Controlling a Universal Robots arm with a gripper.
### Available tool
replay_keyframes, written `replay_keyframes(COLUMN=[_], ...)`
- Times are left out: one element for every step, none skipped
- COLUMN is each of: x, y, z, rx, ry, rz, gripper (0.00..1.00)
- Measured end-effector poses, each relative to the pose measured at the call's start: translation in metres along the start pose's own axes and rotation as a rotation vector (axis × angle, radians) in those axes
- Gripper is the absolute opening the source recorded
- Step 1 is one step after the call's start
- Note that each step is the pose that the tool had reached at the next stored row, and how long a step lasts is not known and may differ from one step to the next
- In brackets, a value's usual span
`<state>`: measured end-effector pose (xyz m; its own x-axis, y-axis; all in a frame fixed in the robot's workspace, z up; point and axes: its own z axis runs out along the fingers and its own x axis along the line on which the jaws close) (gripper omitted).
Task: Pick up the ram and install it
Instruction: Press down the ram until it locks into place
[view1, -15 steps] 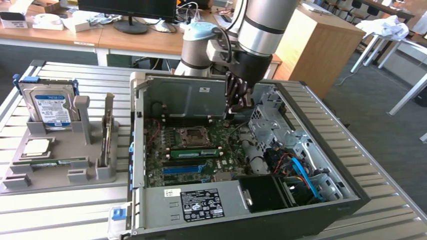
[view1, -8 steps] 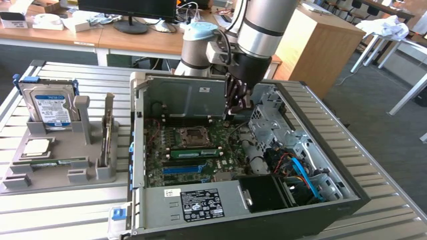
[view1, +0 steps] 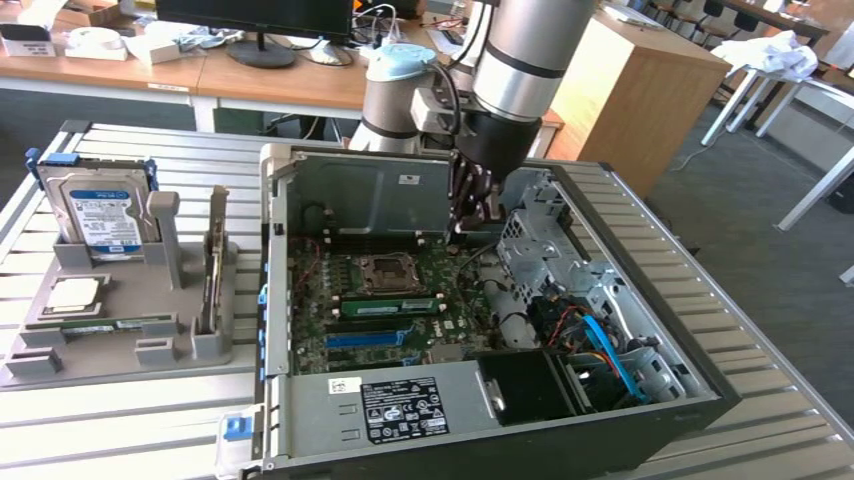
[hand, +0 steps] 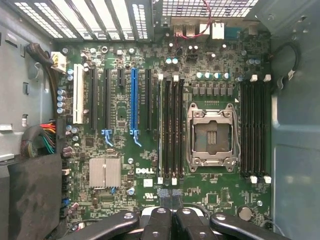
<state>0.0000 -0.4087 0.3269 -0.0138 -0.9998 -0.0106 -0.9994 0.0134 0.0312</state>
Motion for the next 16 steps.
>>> replay_keyframes(x=[0.0000, 0.0000, 0.0000, 0.0000, 0.0000, 0.0001, 0.0001, 0.0001, 0.0001, 0.0001, 0.0001, 0.0001, 0.0001, 0.0001, 0.0001, 0.0001], y=[0.0000, 0.0000, -0.0001, -0.0001, -0.0001, -0.0001, -0.0001, -0.0002, -0.0002, -0.0002, -0.0002, -0.0002, -0.0003, -0.0003, -0.0003, -0.0003], z=[0.0005, 0.0011, 0.0018, 0.0025, 0.0032, 0.0039, 0.0045, 0.0052, 0.0059, 0.0066, 0.0071, 0.0077, 0.0083, 0.0090, 0.0097, 0.0105], rx=[0.0000, 0.0000, 0.0001, 0.0003, 0.0005, 0.0007, 0.0008, 0.0010, 0.0011, 0.0012, 0.0012, 0.0013, 0.0013, 0.0013, 0.0014, 0.0014], ry=[0.0001, 0.0001, 0.0002, 0.0001, 0.0001, 0.0001, 0.0001, 0.0001, 0.0000, -0.0001, 0.0000, 0.0001, 0.0002, 0.0001, 0.0001, 0.0001], rz=[0.000, 0.000, 0.000, 0.000, 0.000, 0.000, 0.000, 0.000, 0.000, 0.000, 0.000, 0.000, 0.000, 0.000, 0.000, 0.000], gripper=[0.10, 0.10, 0.10, 0.10, 0.10, 0.10, 0.10, 0.10, 0.10, 0.10, 0.10, 0.10, 0.10, 0.10, 0.10, 0.10])
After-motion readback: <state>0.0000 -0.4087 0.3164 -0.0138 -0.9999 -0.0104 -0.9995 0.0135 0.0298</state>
